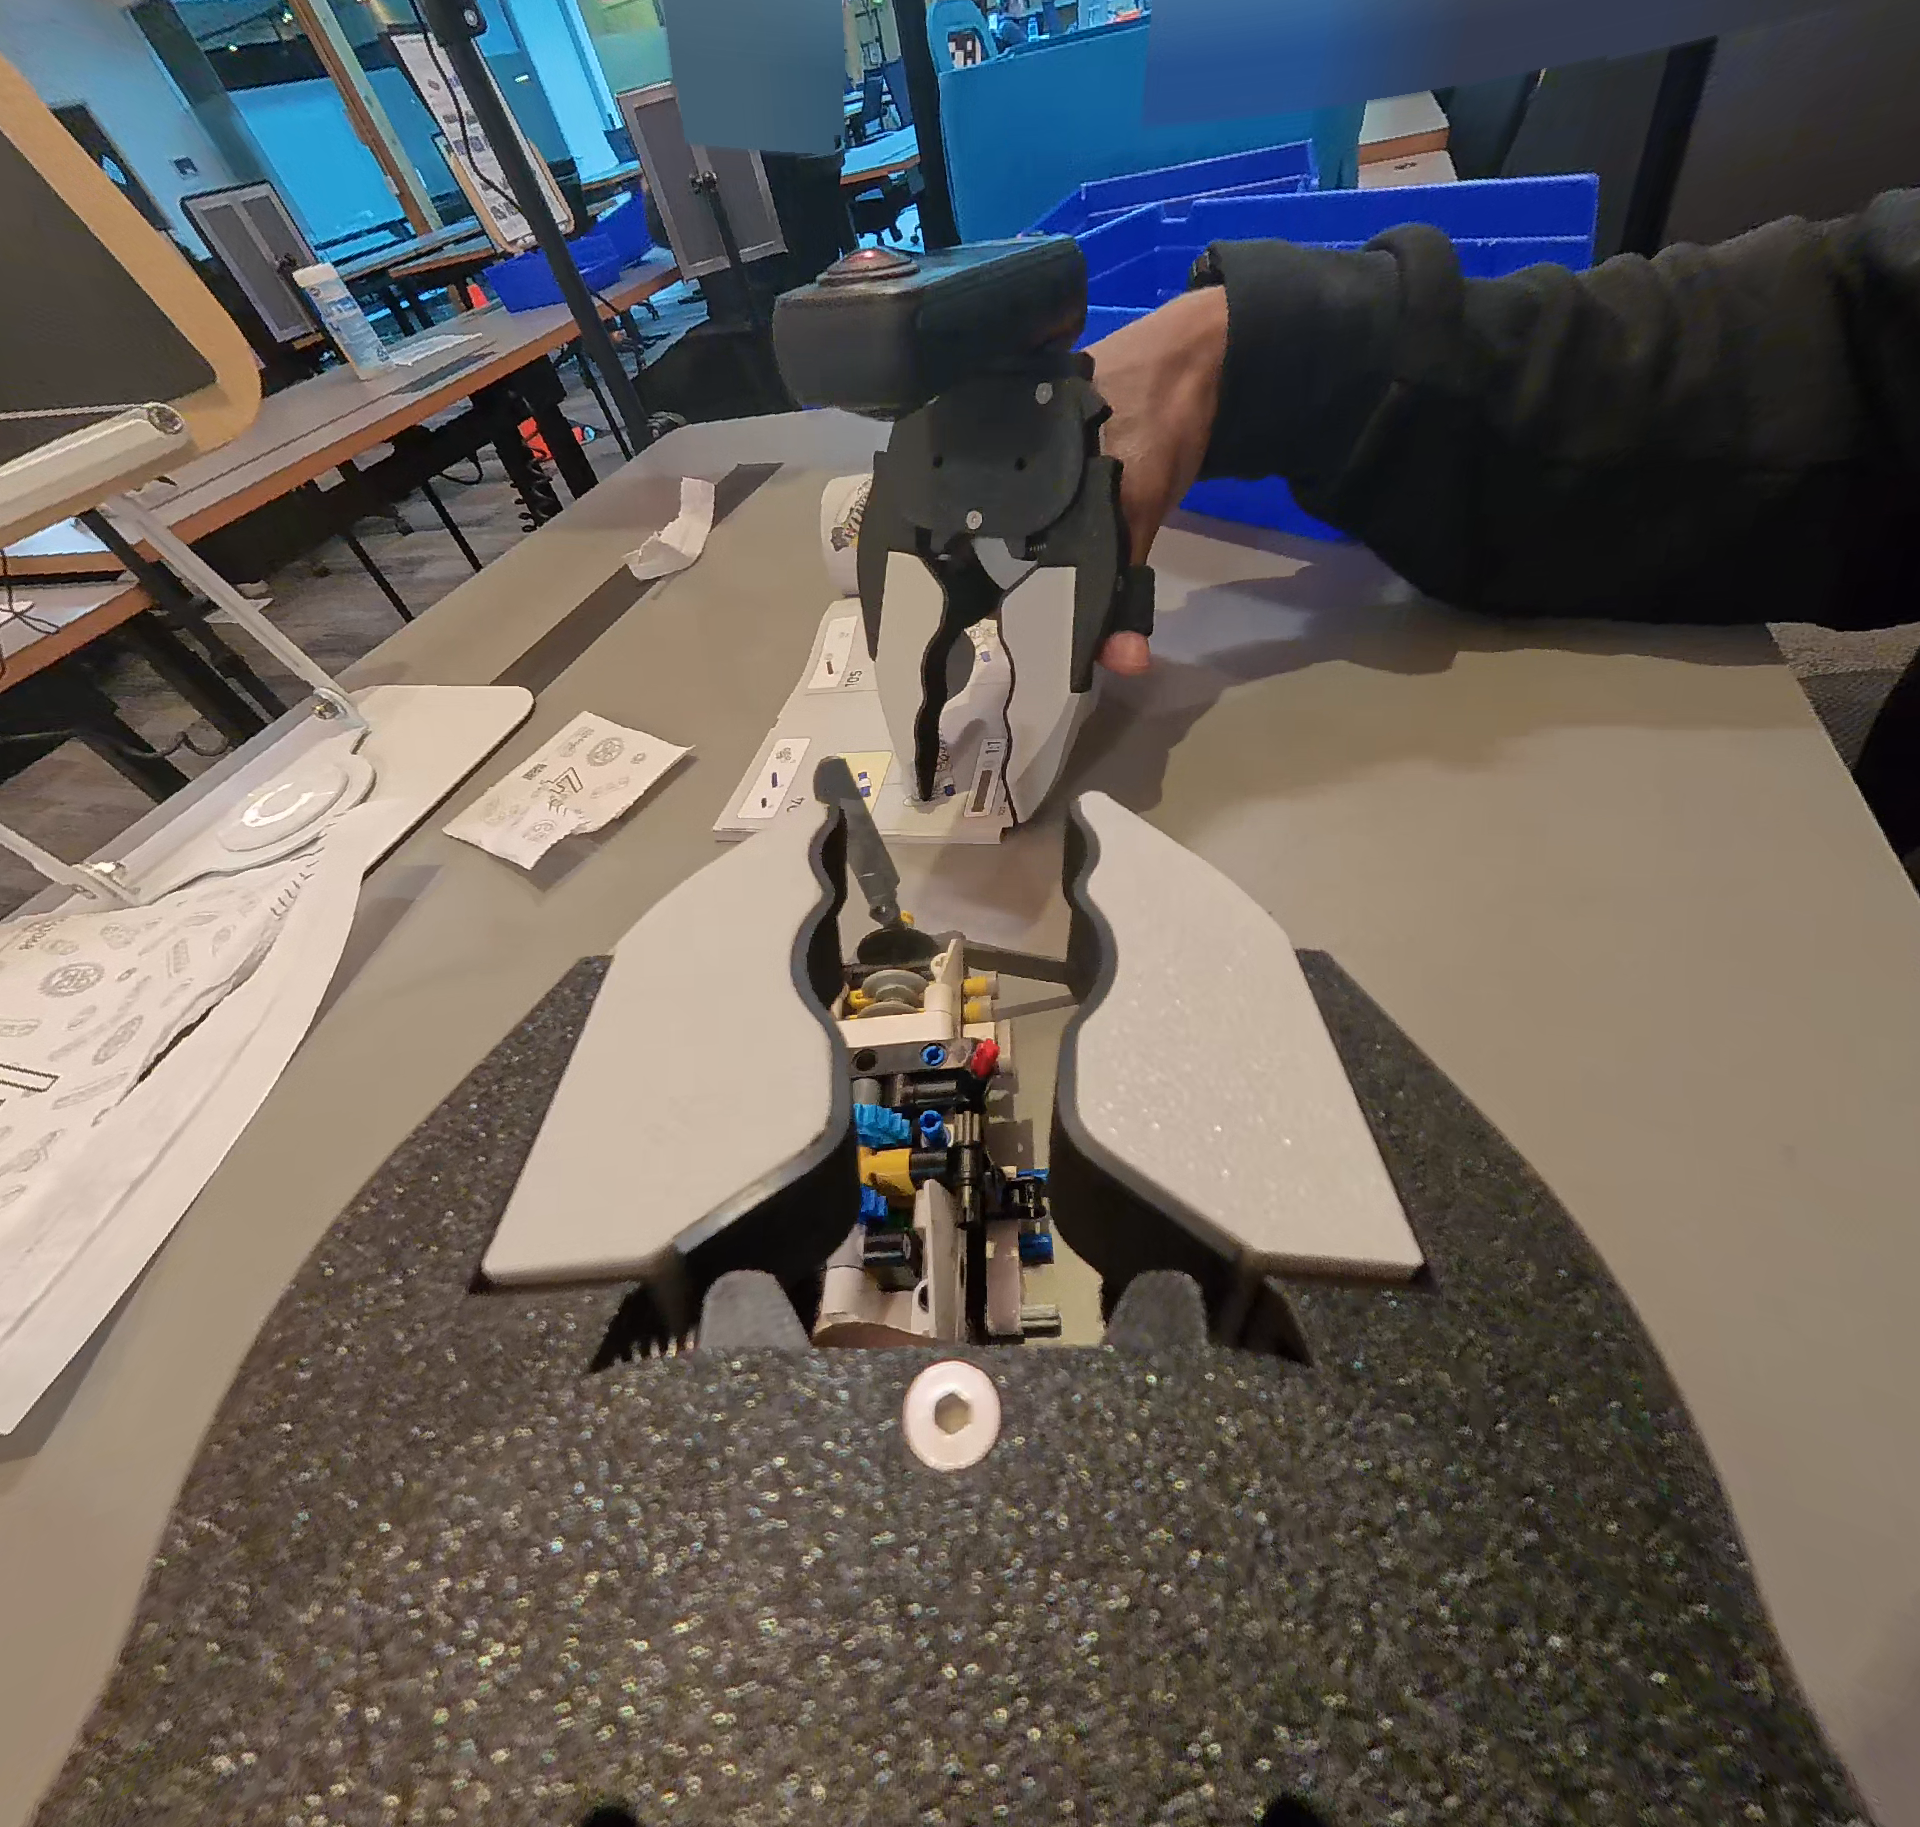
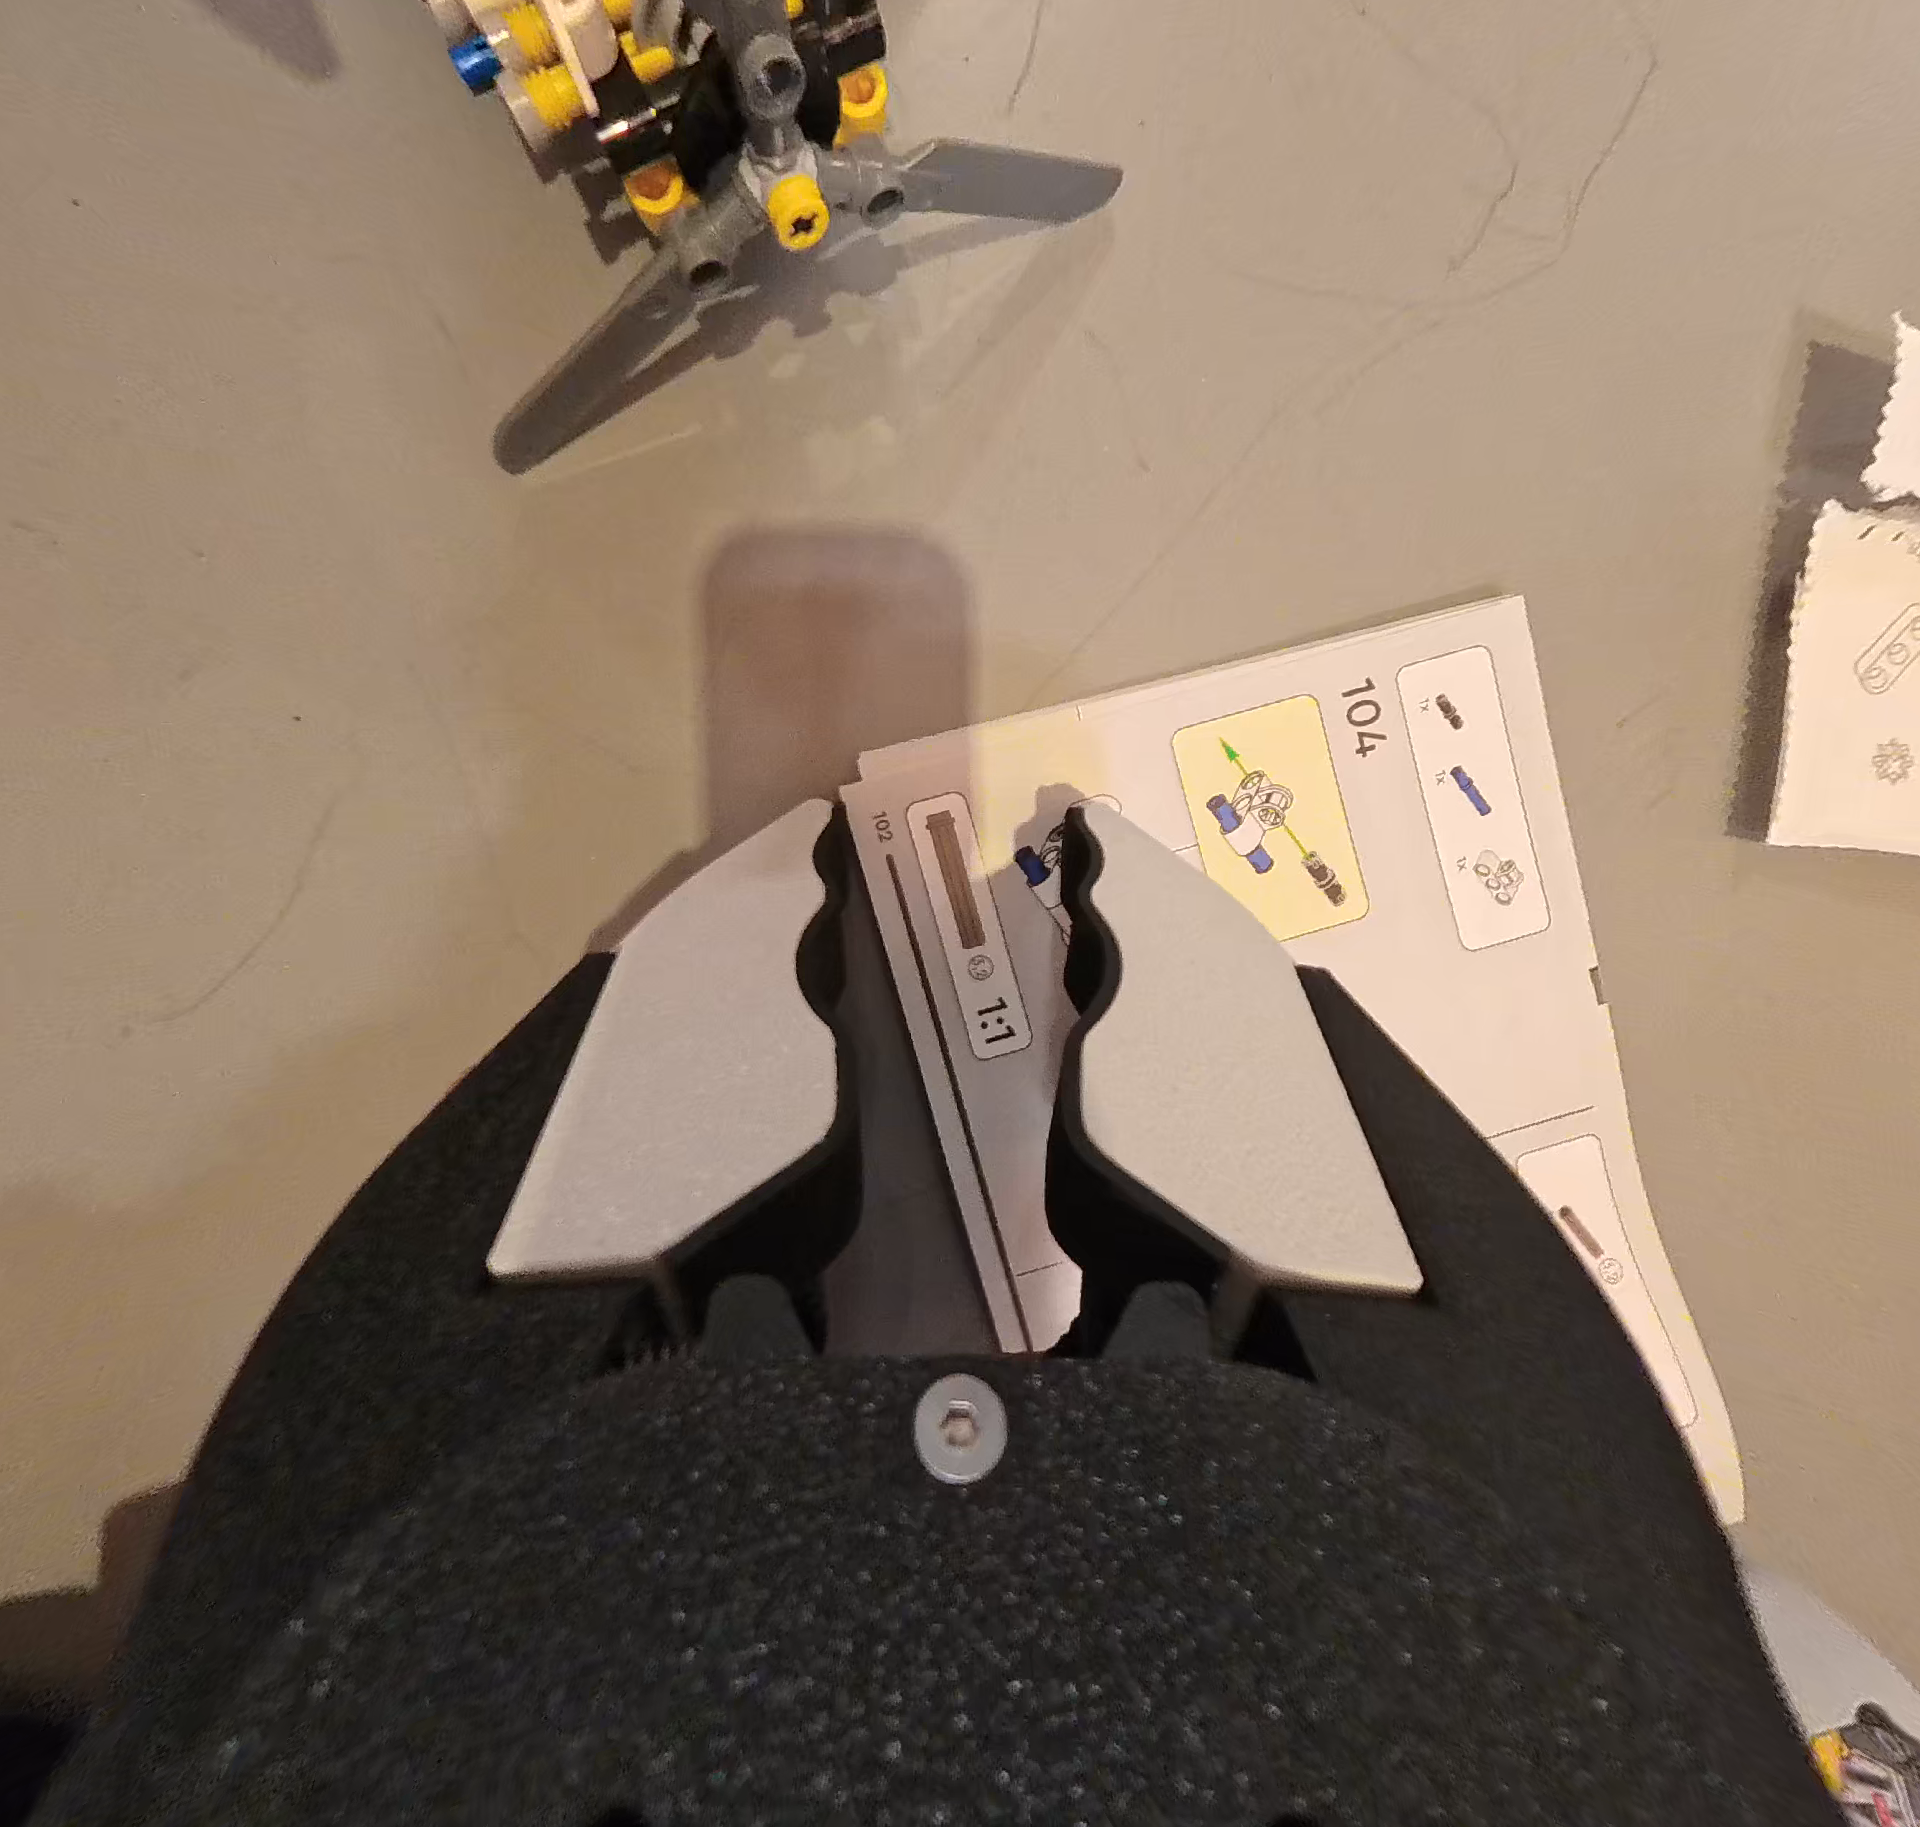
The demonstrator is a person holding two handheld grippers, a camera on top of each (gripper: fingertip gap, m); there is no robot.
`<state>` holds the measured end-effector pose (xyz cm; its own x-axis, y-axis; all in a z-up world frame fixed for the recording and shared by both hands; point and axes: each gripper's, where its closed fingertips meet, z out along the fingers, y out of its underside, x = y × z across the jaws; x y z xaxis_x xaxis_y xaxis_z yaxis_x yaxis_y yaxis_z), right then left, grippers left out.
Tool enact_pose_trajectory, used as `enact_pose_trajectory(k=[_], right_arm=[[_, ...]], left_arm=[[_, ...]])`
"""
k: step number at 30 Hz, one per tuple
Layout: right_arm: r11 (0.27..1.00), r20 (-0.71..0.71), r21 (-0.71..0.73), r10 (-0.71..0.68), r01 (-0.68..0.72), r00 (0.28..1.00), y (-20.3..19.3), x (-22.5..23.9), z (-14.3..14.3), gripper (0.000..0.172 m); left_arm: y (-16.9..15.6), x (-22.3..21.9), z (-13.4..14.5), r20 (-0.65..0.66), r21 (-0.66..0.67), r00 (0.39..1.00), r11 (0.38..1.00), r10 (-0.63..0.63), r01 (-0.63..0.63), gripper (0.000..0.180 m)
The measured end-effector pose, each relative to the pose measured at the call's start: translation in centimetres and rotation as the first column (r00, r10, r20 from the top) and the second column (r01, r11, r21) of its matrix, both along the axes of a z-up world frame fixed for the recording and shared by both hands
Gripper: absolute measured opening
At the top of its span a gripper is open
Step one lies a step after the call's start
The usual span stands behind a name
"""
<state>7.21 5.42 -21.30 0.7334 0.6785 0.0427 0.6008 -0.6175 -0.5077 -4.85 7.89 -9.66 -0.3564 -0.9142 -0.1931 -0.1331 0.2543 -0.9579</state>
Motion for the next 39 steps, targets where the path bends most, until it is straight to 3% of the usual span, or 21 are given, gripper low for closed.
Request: enact_pose_trajectory(k=[39], right_arm=[[0.998, -0.127, -0.024, -0.061, 0.059, 0.99, -0.35, -0.11, 0.25, 0.031]], left_arm=[[-0.76, -0.04, -0.32, -0.018, 0.015, 1.0, 1.0, -0.022, 0.022, 0.041]])
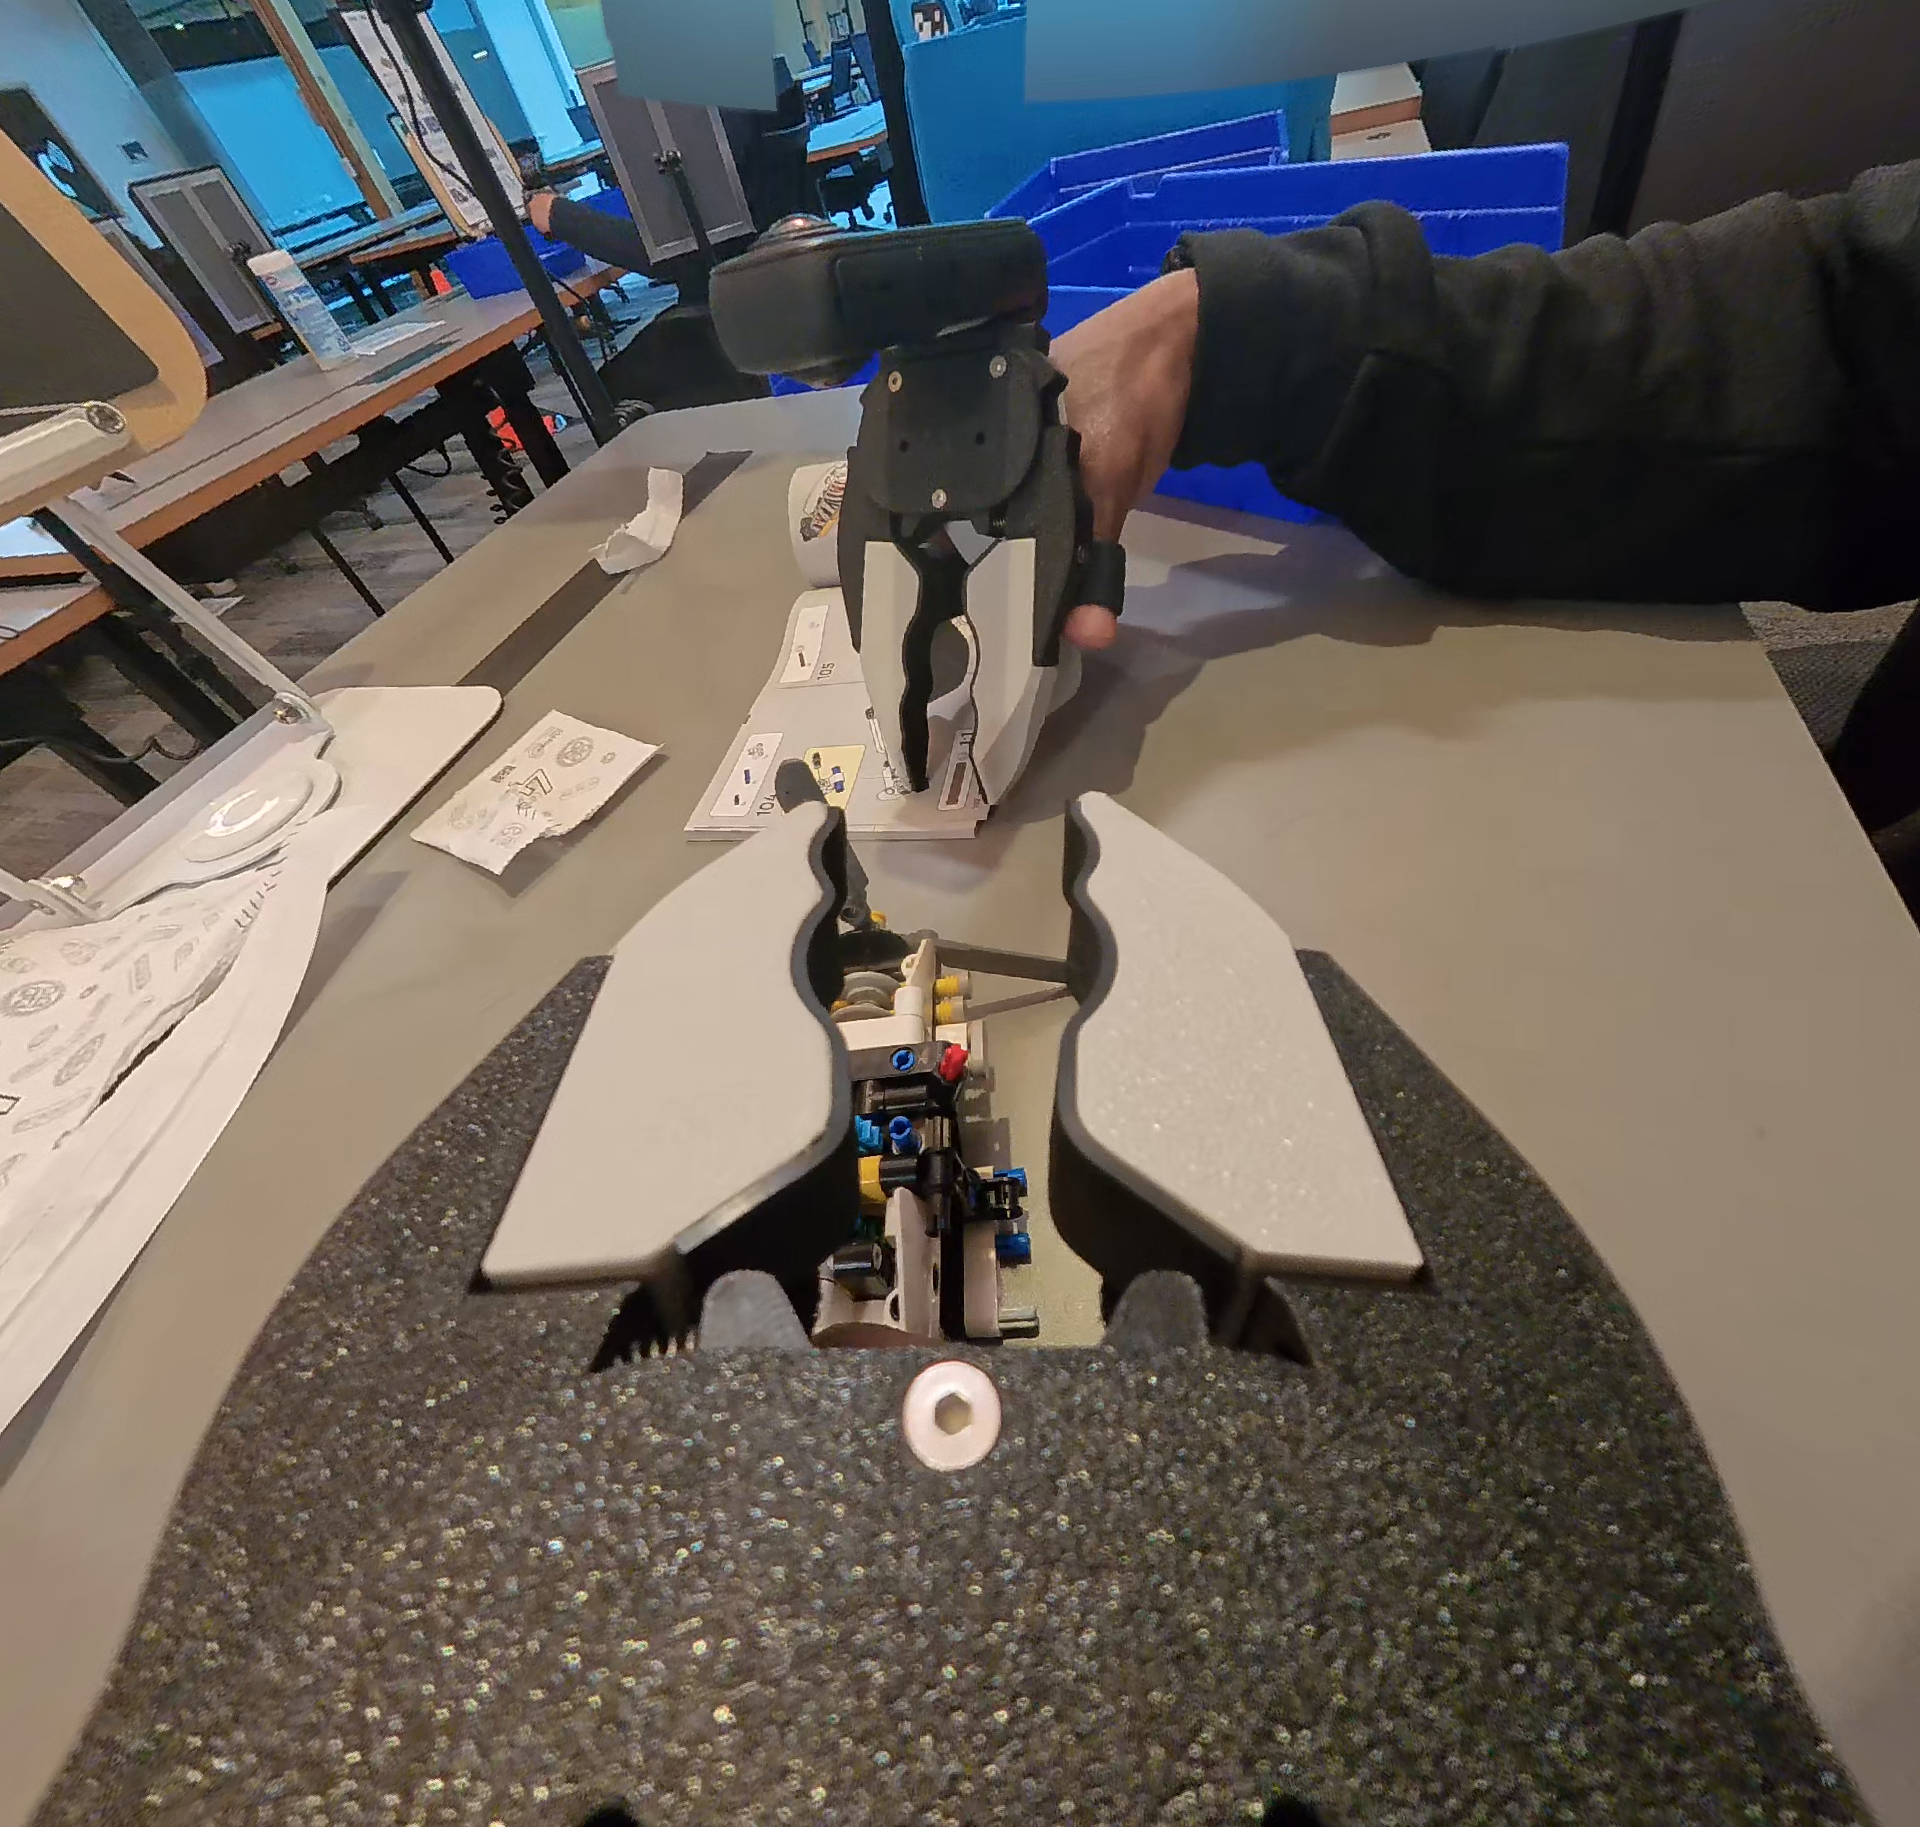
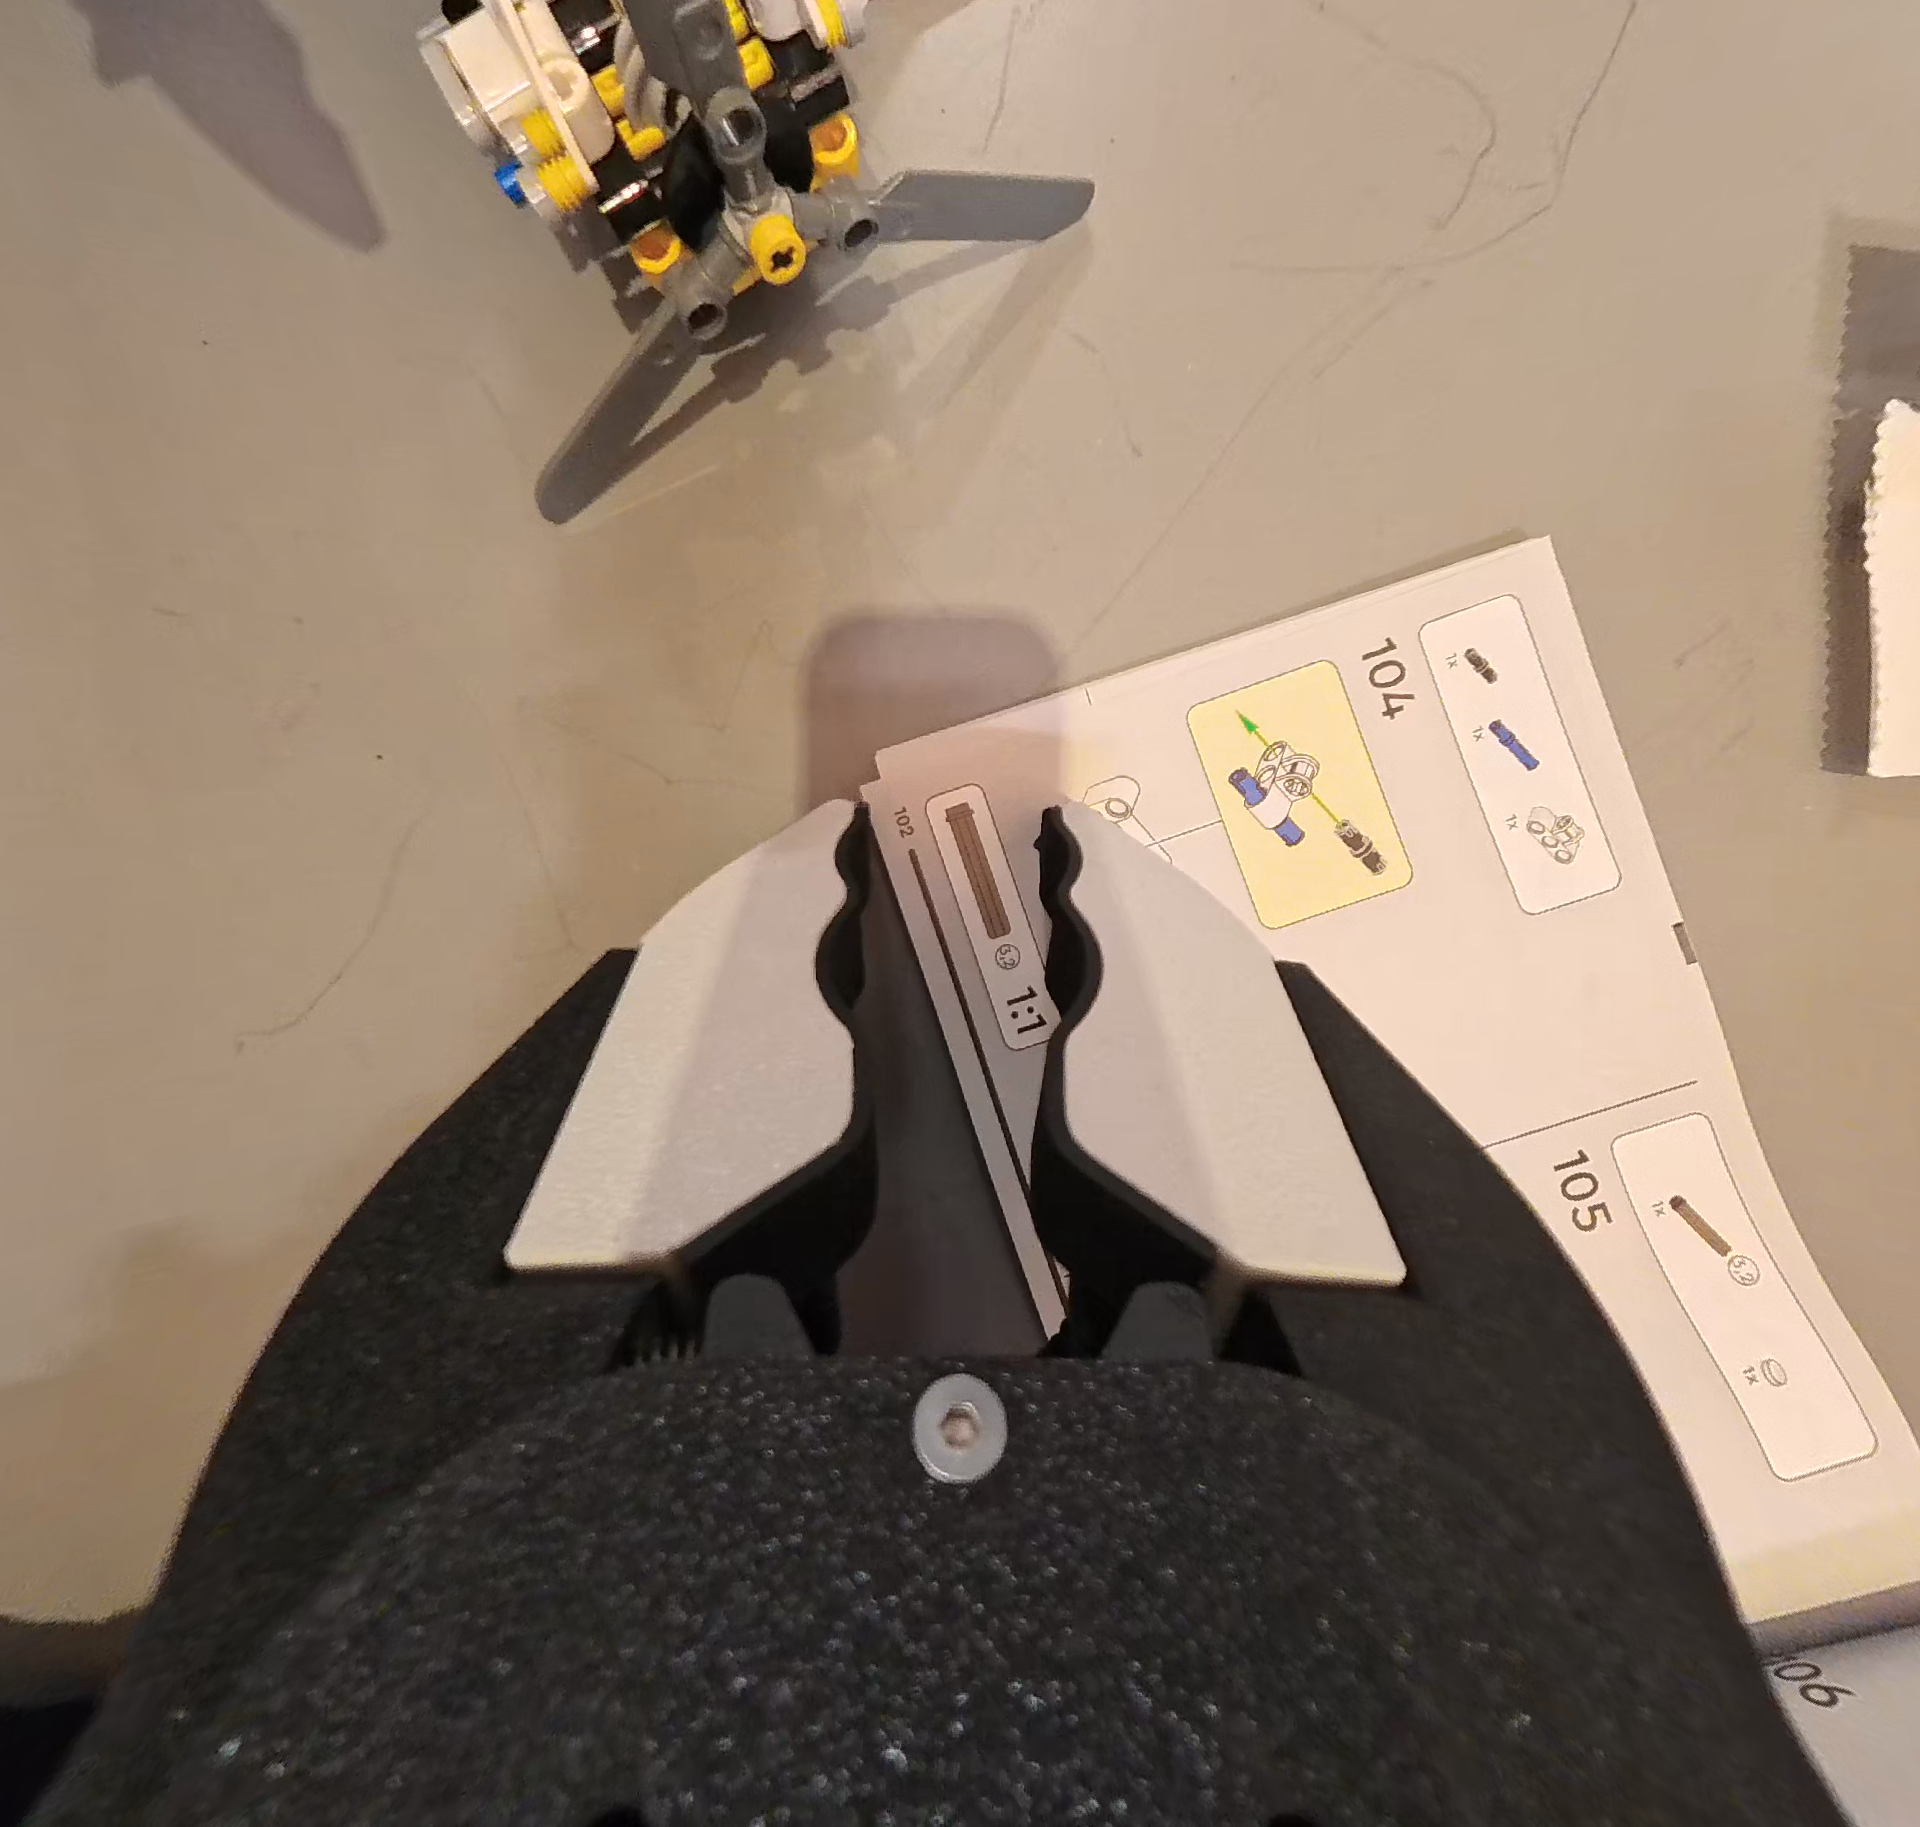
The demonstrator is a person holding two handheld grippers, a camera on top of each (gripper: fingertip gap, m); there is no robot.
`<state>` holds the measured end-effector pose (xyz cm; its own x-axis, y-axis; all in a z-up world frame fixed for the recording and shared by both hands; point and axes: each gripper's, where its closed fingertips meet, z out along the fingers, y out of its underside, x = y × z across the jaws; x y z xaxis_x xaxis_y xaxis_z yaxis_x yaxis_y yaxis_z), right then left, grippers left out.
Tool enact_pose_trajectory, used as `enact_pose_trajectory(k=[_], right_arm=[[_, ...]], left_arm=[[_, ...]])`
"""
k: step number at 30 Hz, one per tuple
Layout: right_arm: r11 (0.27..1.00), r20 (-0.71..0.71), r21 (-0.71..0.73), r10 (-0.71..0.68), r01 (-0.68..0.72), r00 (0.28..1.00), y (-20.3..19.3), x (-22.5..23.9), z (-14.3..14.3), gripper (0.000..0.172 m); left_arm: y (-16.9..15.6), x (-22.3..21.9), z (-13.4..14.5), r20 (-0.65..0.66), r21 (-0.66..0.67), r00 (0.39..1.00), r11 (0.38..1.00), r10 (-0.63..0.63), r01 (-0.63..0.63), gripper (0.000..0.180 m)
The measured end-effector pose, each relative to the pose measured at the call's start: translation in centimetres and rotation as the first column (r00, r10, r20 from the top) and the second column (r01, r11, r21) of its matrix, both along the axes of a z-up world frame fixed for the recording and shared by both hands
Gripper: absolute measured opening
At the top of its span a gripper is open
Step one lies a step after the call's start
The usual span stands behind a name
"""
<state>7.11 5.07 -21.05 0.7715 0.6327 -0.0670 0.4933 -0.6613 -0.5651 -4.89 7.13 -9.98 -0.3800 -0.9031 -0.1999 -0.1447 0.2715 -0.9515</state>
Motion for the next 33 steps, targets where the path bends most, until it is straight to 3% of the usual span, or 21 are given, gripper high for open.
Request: enact_pose_trajectory(k=[27, 33], right_arm=[[1.0, 0.034, 0.016, 0.01, -0.01, 0.999, 0.03, 0.08, -0.05, 0.029], [1.0, 0.034, 0.02, 0.008, -0.009, 0.999, 0.07, 0.08, -0.05, 0.016]], left_arm=[[-0.12, 0.02, -0.06, -0.003, 0.002, 1.0, 1.0, -0.003, 0.003, 0.041], [-0.08, 0.01, -0.01, -0.002, 0.001, 1.0, 1.0, -0.002, 0.002, 0.041]])
